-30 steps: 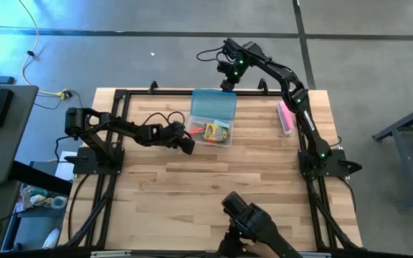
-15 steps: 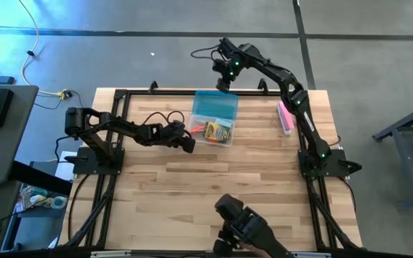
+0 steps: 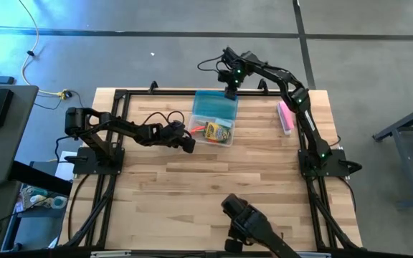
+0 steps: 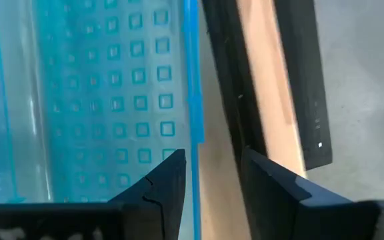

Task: Pack school essentials
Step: Close the blue supply box

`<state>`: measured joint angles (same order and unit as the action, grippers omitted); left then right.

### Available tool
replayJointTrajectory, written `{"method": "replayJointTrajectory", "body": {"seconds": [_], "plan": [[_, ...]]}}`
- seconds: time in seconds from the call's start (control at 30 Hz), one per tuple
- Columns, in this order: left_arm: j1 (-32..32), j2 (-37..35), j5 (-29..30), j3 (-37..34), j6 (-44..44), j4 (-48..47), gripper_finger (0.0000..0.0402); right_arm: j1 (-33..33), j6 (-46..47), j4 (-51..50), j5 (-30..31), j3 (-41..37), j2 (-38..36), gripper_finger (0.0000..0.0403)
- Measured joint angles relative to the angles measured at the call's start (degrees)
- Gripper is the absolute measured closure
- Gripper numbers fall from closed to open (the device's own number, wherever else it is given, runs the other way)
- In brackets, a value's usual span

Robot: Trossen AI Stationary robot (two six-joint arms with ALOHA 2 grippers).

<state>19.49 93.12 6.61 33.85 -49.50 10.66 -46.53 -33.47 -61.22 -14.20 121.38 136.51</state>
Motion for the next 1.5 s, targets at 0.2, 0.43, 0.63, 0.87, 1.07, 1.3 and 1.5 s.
{"method": "replayJointTrajectory", "body": {"seconds": [0.2,0.43,0.63,0.87,1.07,1.3,1.5], "plan": [[0.0,0.0,0.1,0.0,0.1,0.0,0.0231,-0.1,0.0,1.8,0.2,-2.6,0.0,0.0265],[0.0,0.0,0.3,0.0,0.0,0.0,0.0231,0.2,0.6,2.0,0.7,-3.5,0.0,0.0319],[0.0,0.0,0.0,0.0,0.0,1.4,0.0231,1.0,2.8,1.0,1.8,-1.7,0.0,0.0394],[0.0,0.0,-0.2,0.0,-0.4,6.0,0.0231,2.8,3.0,-2.1,6.9,2.7,0.0,0.0392],[0.0,0.0,-2.1,0.0,-0.5,6.4,0.0231,4.6,4.3,-1.4,12.6,6.0,0.0,0.0395],[0.0,0.0,-5.2,0.0,-0.4,6.3,0.0231,6.7,6.4,-1.0,18.3,8.1,0.0,0.0400],[0.0,0.0,-4.8,0.0,2.7,6.1,0.0231,8.1,6.9,-0.8,19.9,8.1,0.0,0.0402]]}}
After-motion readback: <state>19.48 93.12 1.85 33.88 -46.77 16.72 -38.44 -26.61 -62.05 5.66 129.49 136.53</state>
